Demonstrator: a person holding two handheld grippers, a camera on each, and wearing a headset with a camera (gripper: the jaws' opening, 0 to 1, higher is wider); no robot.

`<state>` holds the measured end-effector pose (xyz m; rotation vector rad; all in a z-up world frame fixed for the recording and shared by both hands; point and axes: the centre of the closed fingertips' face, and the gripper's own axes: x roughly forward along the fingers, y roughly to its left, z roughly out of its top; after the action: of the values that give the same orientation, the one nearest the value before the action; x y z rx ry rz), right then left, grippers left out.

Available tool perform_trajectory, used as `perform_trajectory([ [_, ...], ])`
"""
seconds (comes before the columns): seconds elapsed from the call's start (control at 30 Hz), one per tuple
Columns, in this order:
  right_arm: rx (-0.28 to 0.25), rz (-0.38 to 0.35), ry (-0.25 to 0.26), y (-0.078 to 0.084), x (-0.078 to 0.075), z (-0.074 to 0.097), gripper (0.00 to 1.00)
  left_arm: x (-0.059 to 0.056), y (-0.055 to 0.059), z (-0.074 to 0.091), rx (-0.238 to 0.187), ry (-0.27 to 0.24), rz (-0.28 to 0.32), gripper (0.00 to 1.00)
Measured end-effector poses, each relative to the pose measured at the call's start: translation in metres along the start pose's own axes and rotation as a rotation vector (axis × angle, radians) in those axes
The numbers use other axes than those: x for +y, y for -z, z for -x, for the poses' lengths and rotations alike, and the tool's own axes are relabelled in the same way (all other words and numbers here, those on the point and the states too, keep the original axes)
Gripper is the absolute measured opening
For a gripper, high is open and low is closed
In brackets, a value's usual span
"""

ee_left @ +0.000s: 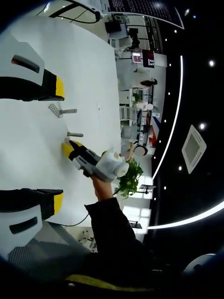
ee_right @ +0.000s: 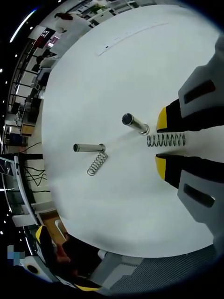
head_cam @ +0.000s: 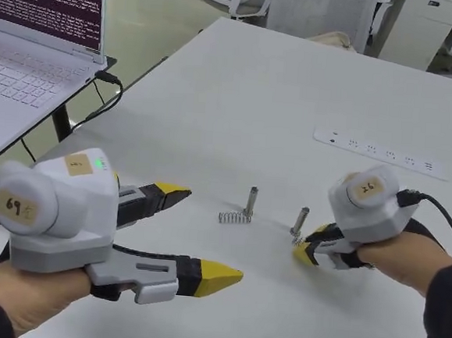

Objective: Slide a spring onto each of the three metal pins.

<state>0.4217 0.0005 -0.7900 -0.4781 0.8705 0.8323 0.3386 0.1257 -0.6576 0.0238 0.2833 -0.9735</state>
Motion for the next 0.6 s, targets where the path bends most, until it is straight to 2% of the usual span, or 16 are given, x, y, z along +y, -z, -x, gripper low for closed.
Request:
perform_trajectory([
  [0.27,0.011,0.011,-0.002,-0.001,0.001,-0.003,0.16,0.001,0.0,0.0,-0.005,-0.001,0.004,0.74],
  [0.6,0.019,0.033,-0.015,-0.003,0.011,-0.005,0.15,0.001,0.0,0.0,-0.008,0.001,0.005,0.74],
])
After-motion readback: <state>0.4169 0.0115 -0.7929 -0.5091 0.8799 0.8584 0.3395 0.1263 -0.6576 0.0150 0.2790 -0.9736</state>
